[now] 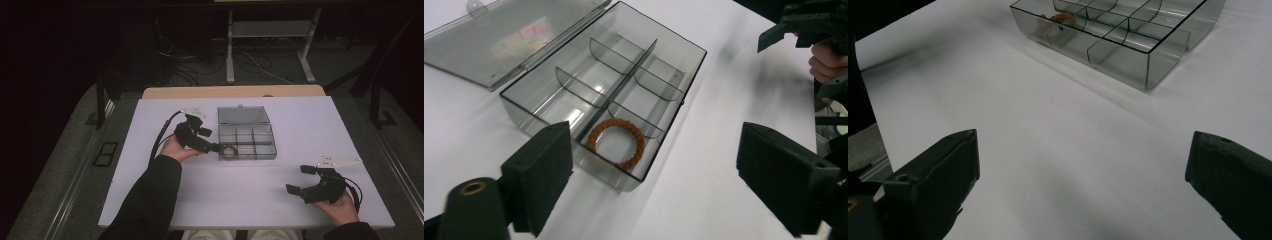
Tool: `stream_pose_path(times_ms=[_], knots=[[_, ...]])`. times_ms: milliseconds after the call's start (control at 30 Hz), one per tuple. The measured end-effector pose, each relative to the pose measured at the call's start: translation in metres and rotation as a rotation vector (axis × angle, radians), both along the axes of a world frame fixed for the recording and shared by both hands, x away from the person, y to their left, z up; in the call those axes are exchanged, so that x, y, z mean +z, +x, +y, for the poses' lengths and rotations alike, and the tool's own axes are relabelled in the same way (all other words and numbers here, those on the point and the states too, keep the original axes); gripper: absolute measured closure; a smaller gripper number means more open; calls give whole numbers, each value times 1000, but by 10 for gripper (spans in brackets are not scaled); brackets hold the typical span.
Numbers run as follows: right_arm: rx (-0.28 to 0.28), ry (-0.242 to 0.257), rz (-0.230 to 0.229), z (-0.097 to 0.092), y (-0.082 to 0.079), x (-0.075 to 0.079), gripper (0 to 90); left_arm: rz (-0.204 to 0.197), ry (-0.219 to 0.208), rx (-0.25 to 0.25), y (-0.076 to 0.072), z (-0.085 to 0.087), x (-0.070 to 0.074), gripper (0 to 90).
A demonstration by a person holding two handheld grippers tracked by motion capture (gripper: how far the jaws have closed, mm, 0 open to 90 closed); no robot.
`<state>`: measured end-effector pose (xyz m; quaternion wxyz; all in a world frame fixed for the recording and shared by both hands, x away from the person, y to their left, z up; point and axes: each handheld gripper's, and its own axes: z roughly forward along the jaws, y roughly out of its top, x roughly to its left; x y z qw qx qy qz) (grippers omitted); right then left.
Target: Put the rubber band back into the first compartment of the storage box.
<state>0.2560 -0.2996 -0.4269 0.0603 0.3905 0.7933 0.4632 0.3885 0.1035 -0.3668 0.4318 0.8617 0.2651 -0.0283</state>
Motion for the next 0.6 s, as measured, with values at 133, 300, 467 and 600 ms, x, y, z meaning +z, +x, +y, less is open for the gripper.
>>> stream_pose_path(times_ms=[133,300,467,600], knots=[[0,0,0,0,0,0,2,-6,-14,33,-7,7,1,0],[-2,0,2,0,0,0,2,-35,-26,52,-18,18,3,0],[-1,1,3,1,0,0,2,-46,-36,72,-29,27,3,0],[1,-1,5,1,-1,0,2,-52,-49,92,-37,36,1,0]])
